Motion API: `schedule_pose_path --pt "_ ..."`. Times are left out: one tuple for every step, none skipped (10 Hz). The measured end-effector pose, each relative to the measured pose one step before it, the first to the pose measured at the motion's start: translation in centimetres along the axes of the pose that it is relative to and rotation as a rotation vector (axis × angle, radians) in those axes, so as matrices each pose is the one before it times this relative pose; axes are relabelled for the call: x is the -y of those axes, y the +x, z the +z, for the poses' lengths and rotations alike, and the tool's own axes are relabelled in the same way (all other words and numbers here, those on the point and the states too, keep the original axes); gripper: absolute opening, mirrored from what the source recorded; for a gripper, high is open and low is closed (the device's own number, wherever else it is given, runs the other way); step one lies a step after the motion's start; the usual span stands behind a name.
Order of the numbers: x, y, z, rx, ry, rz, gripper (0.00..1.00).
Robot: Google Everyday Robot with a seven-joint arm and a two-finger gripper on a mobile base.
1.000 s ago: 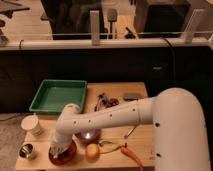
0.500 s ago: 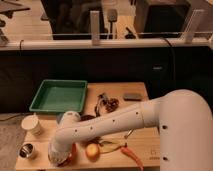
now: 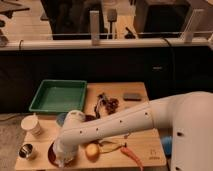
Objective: Wipe red bowl with towel
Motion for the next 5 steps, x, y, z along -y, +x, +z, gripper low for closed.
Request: schedule_pose_path --pt "-0.566 0.593 -0.498 -0.02000 -0.00940 0.01523 0.00" --pt "-0.199 0.415 -0.185 -0.01286 -0.00534 0.00794 0.00" --pt "-0.310 0.916 -0.262 -0.01687 -0.00724 0.01182 0.00" --pt "-0.274 0.863 -0.082 -0.01418 -0.00368 0.00784 0.00" --pt "0.246 0.485 0.137 -0.00891 0.00105 -0.00594 0.00"
